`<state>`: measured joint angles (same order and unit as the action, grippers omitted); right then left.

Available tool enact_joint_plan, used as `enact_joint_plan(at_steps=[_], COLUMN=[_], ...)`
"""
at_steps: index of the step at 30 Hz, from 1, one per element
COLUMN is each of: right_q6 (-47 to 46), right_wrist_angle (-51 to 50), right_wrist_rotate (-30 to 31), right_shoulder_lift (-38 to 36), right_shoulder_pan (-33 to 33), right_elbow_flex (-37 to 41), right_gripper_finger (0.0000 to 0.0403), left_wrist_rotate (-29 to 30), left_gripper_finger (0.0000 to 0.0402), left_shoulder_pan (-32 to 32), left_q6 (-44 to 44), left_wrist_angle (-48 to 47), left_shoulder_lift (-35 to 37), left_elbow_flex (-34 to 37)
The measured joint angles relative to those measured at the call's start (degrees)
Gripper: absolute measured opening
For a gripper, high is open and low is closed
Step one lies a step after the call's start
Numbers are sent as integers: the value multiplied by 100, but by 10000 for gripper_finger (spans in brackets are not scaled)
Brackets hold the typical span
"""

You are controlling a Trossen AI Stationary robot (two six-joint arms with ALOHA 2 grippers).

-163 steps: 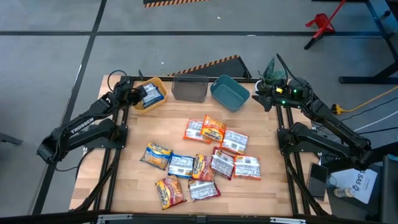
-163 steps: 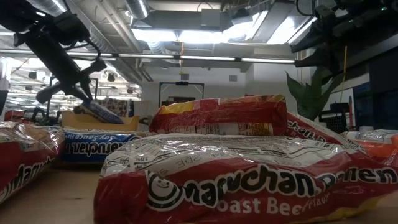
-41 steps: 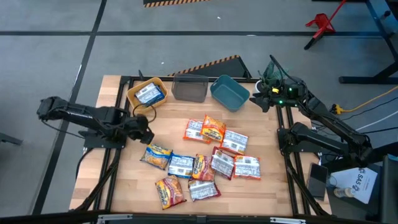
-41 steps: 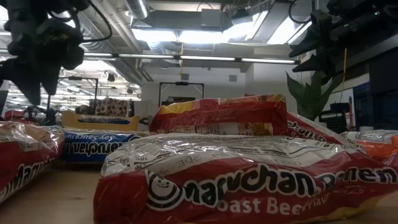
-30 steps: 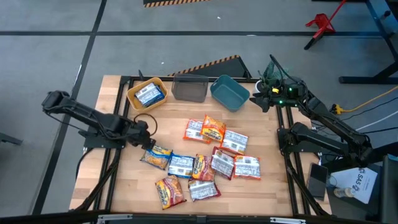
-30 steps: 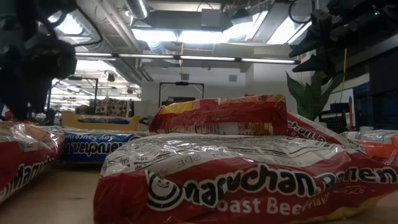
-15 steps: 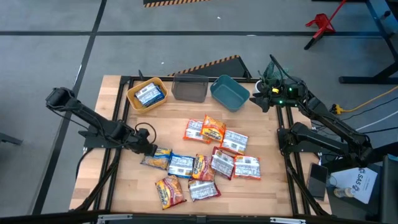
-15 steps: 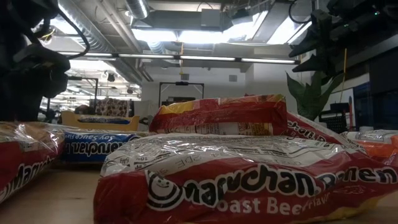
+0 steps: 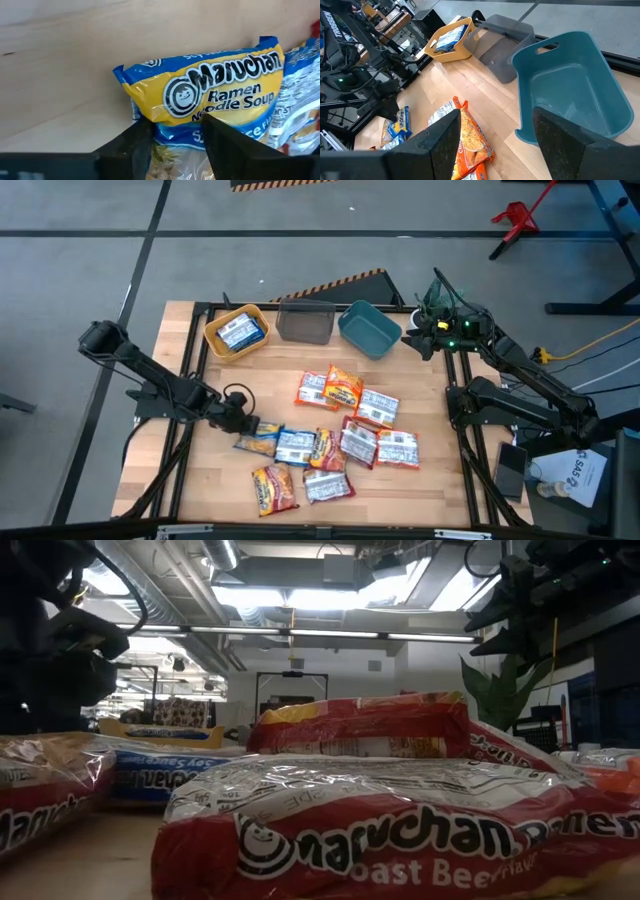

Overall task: Sort Maruchan noodles
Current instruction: Put the blue noodle pack into the yellow bin

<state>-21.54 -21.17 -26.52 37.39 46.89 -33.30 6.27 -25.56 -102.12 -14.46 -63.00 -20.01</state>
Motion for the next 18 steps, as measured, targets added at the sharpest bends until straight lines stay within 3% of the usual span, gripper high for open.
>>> enact_joint_plan(at_steps=[18], right_q6=[0], right_wrist_angle=[0], right_wrist_rotate=[9], right_shoulder_lift=[0], right_shoulder_pan=[0], right_elbow_flex=[2], right_gripper_finger=[234], left_wrist_rotate=[775], left_gripper_finger=[35], left_shoulder_pan=[48], left_q6=[-490], left_wrist_angle=[906], left_shoulder_lift=[194], left_elbow_flex=[6])
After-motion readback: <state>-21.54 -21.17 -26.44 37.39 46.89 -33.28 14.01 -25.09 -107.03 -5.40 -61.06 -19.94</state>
